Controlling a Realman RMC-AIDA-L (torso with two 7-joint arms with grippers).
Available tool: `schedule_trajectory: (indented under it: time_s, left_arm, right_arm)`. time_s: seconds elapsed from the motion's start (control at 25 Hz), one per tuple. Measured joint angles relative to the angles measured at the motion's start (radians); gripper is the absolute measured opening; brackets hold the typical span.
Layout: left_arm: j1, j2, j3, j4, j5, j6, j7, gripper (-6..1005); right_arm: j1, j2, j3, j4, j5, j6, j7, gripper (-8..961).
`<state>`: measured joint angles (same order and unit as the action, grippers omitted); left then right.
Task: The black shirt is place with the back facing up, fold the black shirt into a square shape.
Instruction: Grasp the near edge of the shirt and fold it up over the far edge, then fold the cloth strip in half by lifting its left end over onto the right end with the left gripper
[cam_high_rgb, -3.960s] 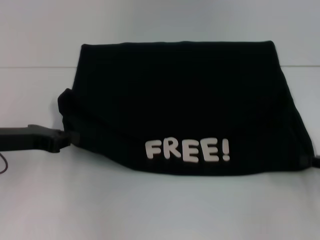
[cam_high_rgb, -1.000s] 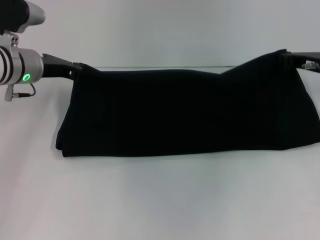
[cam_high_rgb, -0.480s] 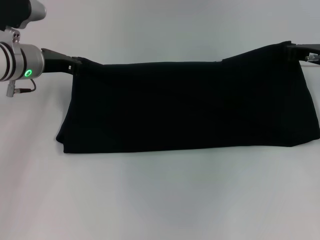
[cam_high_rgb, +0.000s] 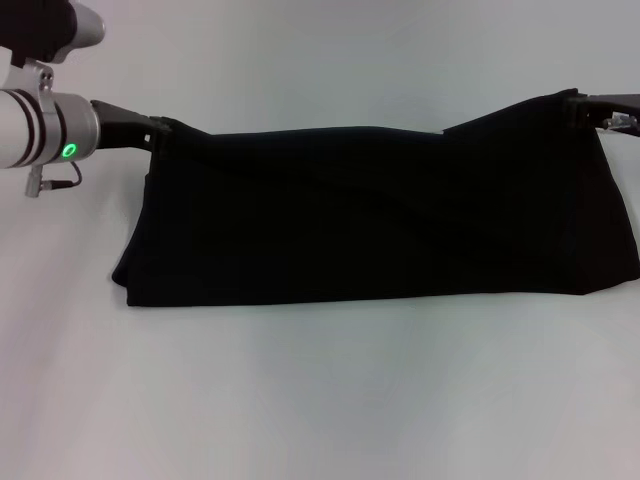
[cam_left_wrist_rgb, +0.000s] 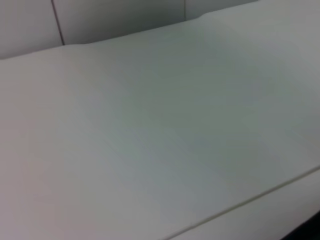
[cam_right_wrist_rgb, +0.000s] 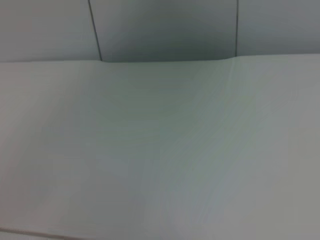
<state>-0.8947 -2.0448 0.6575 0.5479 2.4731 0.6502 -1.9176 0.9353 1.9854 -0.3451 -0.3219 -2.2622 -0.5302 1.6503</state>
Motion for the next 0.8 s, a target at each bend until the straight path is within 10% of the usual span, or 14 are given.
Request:
schedule_trajectory:
  time_s: [0.28, 0.56, 0.72, 0.8]
  left_arm:
    - [0.000, -0.035, 0.001, -0.024, 0.001, -0.127, -0.001, 123]
    - [0.014, -0.035, -0.008, -0.028, 0.001, -0.139, -0.043, 429]
    - [0.035, -0.025, -0.004, 0.026, 0.012, -0.019, -0.118, 528]
    - [0.083, -0.018, -0.002, 0.157, 0.015, 0.266, -0.208, 577]
  right_arm:
    - [-0.008, 0.001, -0.002, -0.012, -0.001, 0.010, 0.001, 181]
    - [-0.029, -0.014, -0.001, -0.036, 0.008, -0.026, 0.034, 402]
    - [-0.074, -0.038, -0.016, -0.090, 0.004, -0.189, 0.139, 545]
    - [-0.109, -0.050, -0.018, -0.126, 0.004, -0.300, 0.183, 621]
